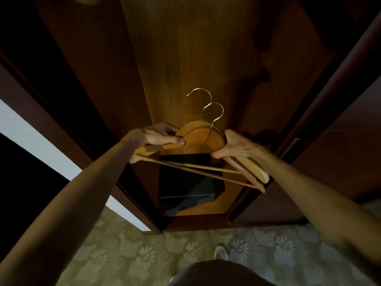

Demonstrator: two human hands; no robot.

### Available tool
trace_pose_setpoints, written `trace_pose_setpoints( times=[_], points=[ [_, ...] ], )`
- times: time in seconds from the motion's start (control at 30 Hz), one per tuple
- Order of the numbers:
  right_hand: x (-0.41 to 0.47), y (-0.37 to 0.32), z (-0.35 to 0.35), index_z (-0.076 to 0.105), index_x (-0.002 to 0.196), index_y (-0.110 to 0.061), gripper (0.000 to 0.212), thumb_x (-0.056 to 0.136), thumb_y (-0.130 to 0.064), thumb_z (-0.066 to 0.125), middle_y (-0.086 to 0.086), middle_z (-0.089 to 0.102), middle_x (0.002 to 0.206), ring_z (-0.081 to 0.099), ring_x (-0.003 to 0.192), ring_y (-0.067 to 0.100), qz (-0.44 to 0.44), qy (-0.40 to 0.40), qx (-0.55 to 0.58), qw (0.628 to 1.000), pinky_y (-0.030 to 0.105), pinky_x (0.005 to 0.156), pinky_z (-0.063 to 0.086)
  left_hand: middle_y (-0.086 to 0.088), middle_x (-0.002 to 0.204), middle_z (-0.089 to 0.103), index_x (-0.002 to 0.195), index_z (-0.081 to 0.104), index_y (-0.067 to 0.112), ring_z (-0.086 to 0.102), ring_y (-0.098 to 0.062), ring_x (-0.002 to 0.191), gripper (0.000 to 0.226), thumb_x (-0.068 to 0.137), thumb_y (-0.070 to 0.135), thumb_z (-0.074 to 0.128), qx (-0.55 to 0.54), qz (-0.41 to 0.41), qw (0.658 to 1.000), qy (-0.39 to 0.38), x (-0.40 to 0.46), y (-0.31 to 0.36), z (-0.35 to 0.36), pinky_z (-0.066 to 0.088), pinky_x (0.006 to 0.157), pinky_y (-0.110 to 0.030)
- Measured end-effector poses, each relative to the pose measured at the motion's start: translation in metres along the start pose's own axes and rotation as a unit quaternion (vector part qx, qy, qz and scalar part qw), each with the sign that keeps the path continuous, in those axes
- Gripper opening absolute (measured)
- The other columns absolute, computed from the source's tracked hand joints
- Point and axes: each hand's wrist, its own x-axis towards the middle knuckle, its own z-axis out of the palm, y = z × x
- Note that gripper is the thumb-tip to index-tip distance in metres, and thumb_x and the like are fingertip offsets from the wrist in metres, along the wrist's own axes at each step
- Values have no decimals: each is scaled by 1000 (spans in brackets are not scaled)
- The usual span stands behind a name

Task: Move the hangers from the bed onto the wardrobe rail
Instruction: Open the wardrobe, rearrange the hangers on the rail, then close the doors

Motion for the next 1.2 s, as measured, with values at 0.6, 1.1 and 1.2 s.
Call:
trace_pose_setpoints(
  times=[0.6,1.1,1.2],
  points=[
    [-2,8,46,70,99,-13,28,83,-35,74,0,71,82,70,76,15,20,138,97,985,32,67,56,1,92,77,102,74,15,73,-13,88,47,86,59,69,-255,34,953,159,33,62,100,59,84,-32],
    [-37,24,25,65,101,-29,17,87,-23,73,-6,66,82,63,77,14,31,122,230,965,30,70,49,2,110,70,115,66,18,63,-15,108,46,79,43,82,-343,11,926,158,16,55,89,51,85,-33],
    [-40,12,12,67,92,-23,8,86,-25,71,1,66,79,61,76,19,48,144,237,960,37,74,49,-1,109,66,115,67,17,61,-17,105,43,82,39,79,-340,1,924,174,11,66,77,52,84,-33]
  ],
)
